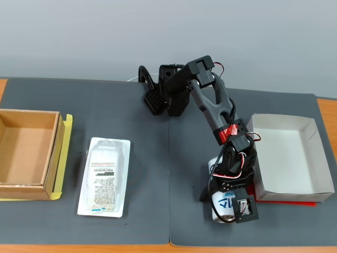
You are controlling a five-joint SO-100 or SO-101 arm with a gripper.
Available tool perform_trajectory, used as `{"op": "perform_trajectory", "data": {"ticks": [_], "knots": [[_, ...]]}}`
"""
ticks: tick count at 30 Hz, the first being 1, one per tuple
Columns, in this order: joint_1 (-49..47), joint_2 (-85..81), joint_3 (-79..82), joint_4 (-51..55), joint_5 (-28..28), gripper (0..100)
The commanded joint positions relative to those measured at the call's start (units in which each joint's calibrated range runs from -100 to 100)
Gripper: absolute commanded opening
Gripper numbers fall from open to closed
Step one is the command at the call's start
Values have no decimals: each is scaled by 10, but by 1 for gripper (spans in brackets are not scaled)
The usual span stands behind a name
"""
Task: Pick the can and put it in the brown box
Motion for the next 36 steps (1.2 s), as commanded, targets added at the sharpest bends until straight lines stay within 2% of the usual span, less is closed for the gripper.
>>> {"op": "perform_trajectory", "data": {"ticks": [1,6,16,23,30,36], "knots": [[2,-3,-29,1,-2,26],[3,-3,-28,2,-2,17],[3,-9,-21,8,2,13],[6,-13,-92,117,3,13],[64,-79,-204,234,3,14],[119,-140,-203,243,69,13]]}}
